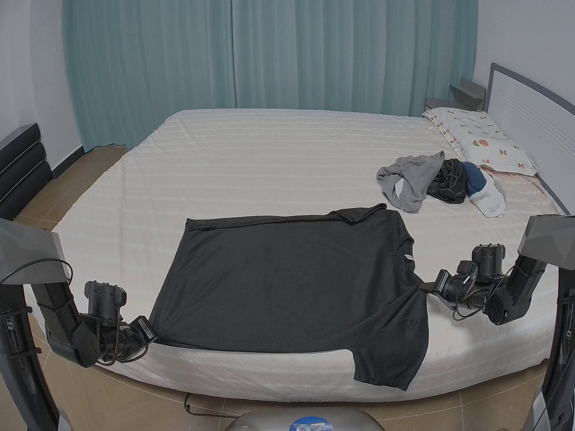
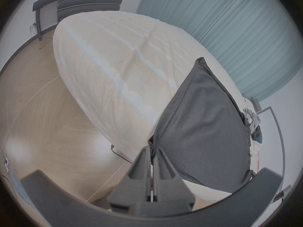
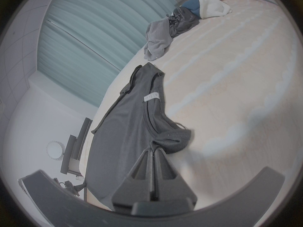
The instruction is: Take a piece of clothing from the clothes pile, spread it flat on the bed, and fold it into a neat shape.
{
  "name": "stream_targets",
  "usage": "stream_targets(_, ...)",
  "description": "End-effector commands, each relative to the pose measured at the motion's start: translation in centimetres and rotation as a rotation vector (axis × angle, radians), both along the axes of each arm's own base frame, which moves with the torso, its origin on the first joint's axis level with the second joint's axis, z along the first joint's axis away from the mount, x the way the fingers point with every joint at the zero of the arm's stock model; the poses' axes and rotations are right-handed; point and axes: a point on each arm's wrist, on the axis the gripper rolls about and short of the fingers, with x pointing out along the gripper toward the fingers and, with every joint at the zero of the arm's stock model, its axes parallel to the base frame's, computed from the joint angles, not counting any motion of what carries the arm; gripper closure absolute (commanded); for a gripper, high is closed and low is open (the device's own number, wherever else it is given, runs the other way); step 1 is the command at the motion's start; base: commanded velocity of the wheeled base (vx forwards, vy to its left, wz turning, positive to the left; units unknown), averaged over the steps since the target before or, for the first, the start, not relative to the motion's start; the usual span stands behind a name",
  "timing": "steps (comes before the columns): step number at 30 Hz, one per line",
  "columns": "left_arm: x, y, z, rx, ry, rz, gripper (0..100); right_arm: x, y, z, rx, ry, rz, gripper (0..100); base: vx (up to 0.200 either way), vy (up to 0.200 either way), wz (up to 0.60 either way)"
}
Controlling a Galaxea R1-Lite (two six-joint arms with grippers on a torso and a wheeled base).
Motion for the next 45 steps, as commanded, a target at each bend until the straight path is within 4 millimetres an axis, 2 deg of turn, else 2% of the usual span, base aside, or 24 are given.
stream_targets(1, 0.0, 0.0, -0.1, -0.001, 0.005, 0.002, 100, 0.8, 0.0, -0.7, 0.001, -0.005, -0.001, 100, 0.000, 0.000, 0.00)
stream_targets(8, 0.0, 0.0, -0.3, -0.002, 0.010, 0.000, 100, 0.9, 0.0, -0.6, 0.003, -0.023, 0.000, 100, 0.000, 0.000, 0.00)
stream_targets(9, 0.0, 0.0, -0.3, -0.003, 0.010, -0.001, 100, 0.8, 0.0, -0.6, 0.004, -0.024, -0.002, 0, 0.000, 0.000, 0.00)
stream_targets(12, 0.0, 0.0, -0.3, -0.002, 0.010, -0.003, 100, 0.1, -0.4, -0.4, 0.004, -0.010, -0.011, 0, 0.000, 0.000, 0.00)
stream_targets(16, 0.0, 0.0, -0.2, -0.005, 0.005, -0.002, 100, -1.8, -0.7, 1.0, 0.008, -0.013, -0.016, 0, 0.000, 0.000, 0.00)
stream_targets(18, 0.0, 0.0, 0.0, -0.017, 0.002, -0.011, 100, -3.8, -1.0, 2.7, 0.024, -0.018, -0.004, 0, 0.000, 0.000, 0.00)
stream_targets(20, 0.0, 0.0, 0.0, -0.022, 0.001, -0.015, 100, -4.9, -0.9, 3.0, 0.035, 0.003, 0.013, 0, 0.000, 0.000, 0.00)
stream_targets(23, -0.1, 0.0, 0.1, -0.022, -0.001, -0.015, 100, -7.5, -0.4, 2.1, 0.030, 0.078, 0.049, 0, 0.000, 0.000, 0.00)
stream_targets(24, -0.1, 0.0, 0.1, -0.022, -0.001, -0.015, 100, -7.5, -0.4, 2.1, 0.030, 0.078, 0.049, 0, 0.000, 0.000, 0.00)
stream_targets(25, -0.1, 0.0, 0.1, -0.022, -0.001, -0.015, 100, -8.7, -0.3, 1.8, 0.014, 0.097, 0.068, 0, 0.000, 0.000, 0.00)
stream_targets(29, -0.1, -0.1, 0.1, -0.022, 0.001, -0.017, 100, -10.5, -0.2, 1.2, 0.017, 0.118, 0.114, 0, 0.000, 0.000, 0.00)
stream_targets(34, -0.1, -0.1, 0.1, -0.022, 0.001, -0.017, 100, -11.3, 0.5, 0.7, 0.032, 0.119, 0.178, 0, 0.000, 0.000, 0.00)
stream_targets(38, -0.1, -0.1, 0.1, -0.022, 0.001, -0.017, 100, -11.5, 1.2, -0.4, 0.025, 0.162, 0.199, 0, 0.000, 0.000, 0.00)
stream_targets(45, -0.2, -0.1, 0.1, -0.022, 0.004, -0.017, 100, -11.1, 1.2, -1.2, 0.003, 0.164, 0.216, 0, 0.000, 0.000, 0.00)
